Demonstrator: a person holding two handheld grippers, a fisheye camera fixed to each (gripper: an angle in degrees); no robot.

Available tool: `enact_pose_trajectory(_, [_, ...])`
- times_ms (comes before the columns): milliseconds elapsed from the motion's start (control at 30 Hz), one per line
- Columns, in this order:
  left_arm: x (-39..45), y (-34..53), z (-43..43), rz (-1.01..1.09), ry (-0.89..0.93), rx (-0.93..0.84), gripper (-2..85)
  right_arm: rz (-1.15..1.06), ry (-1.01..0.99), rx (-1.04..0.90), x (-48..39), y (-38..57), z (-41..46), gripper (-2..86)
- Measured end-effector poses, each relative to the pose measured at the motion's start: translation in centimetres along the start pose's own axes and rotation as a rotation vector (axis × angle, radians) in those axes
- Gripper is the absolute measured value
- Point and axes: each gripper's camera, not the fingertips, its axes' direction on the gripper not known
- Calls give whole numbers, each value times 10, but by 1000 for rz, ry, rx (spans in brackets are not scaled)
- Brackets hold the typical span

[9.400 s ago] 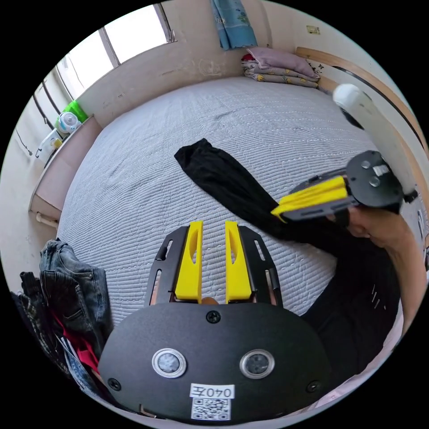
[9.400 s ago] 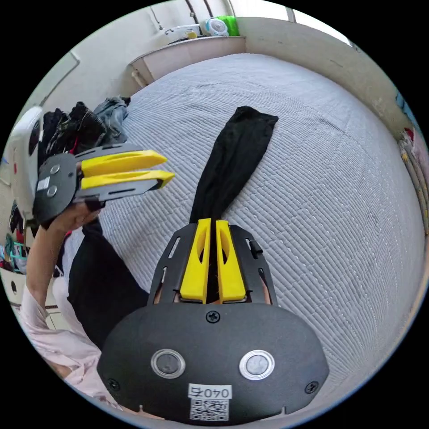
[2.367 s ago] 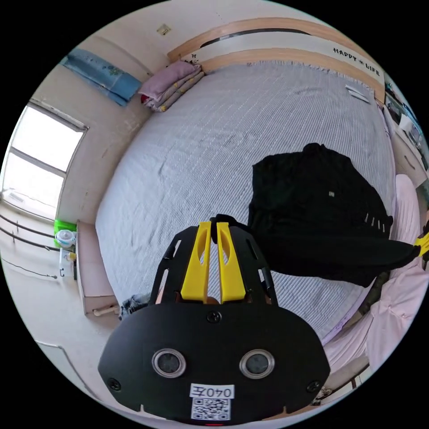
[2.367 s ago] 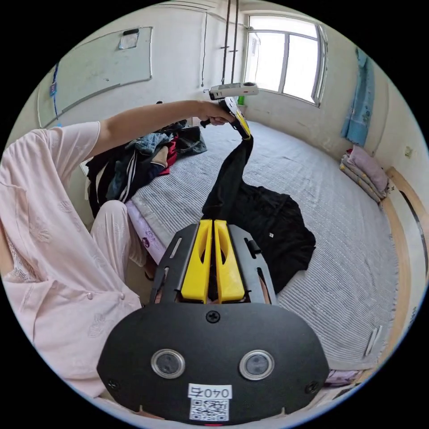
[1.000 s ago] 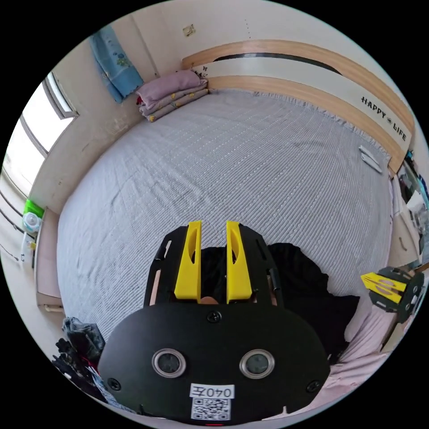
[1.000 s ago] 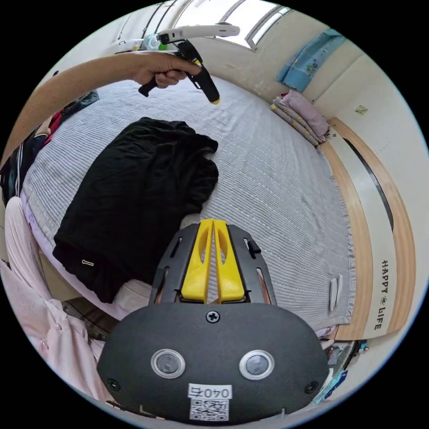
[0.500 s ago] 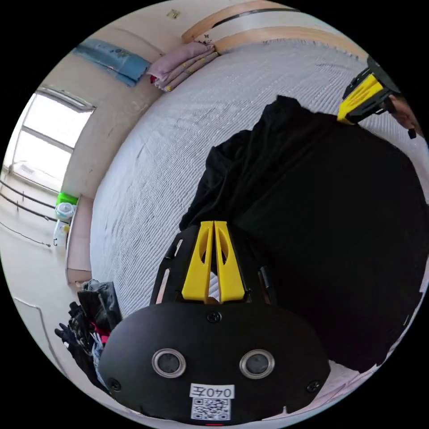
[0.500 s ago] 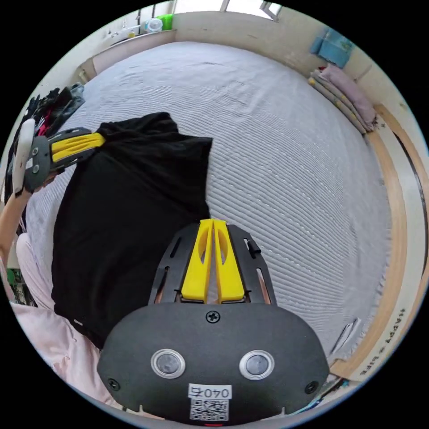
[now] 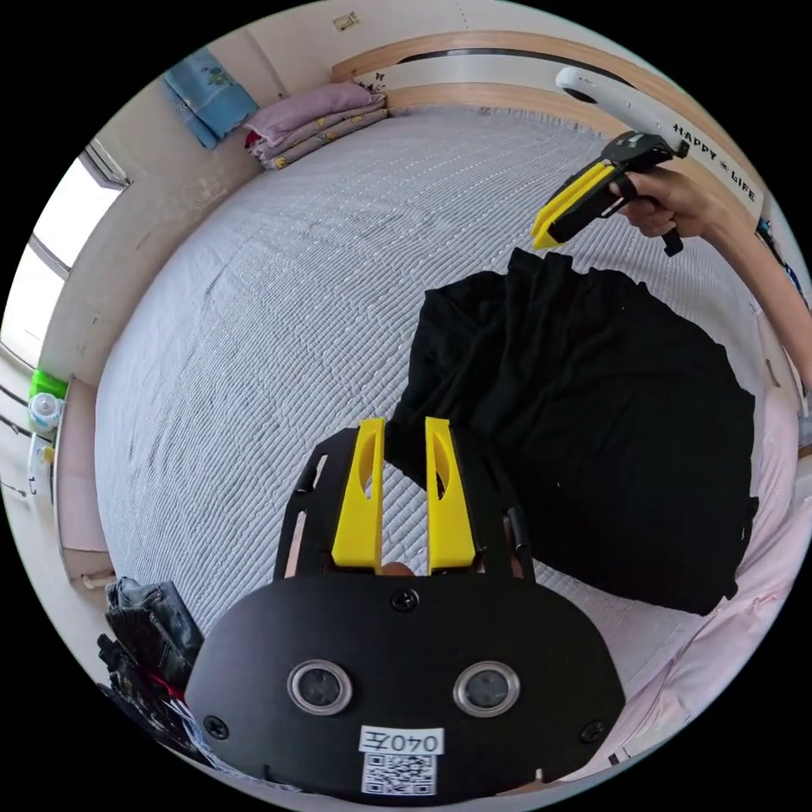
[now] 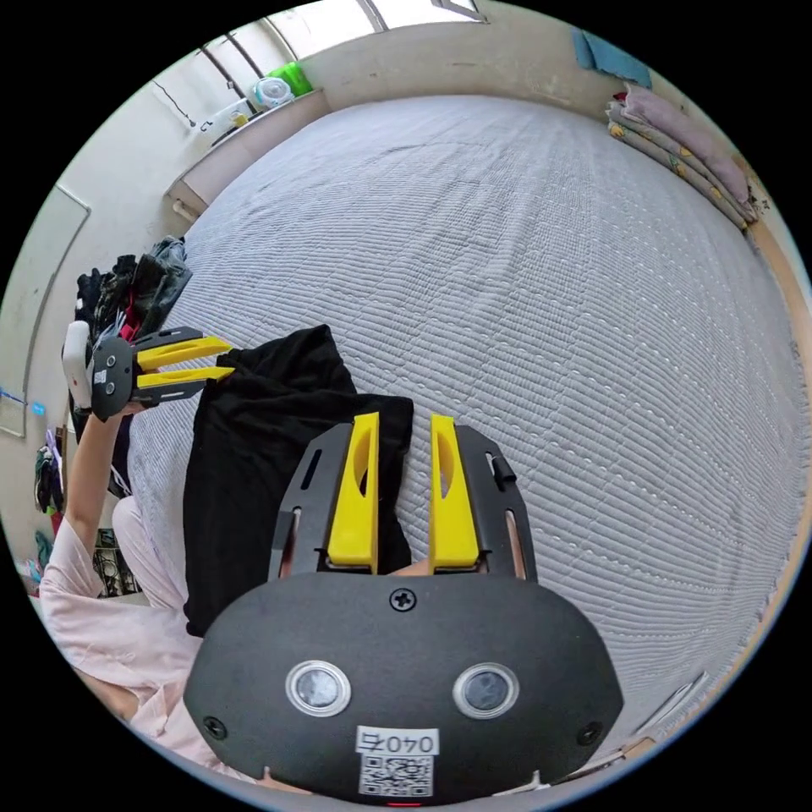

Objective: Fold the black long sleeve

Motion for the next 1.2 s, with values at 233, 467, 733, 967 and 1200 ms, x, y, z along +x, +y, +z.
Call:
enact_pose_trajectory(233, [-7, 29, -26, 38, -105, 81, -10, -69, 22, 74, 0, 0, -3, -1])
enact_pose_trajectory(467, [-53, 43, 3, -277, 140, 45, 2, 82, -67, 31, 24, -11, 28, 13])
enact_pose_trajectory(733, [-115, 160, -59, -689, 361, 273, 25, 87, 289, -26, -4, 51, -29, 93])
enact_pose_trajectory(967, [138, 190, -143, -56, 57, 268, -7, -415, 230, -32, -180, 227, -37, -7])
enact_pose_trajectory(1200, [311, 236, -107, 184, 77, 135, -6, -410, 337, -165, -210, 302, 13, -8])
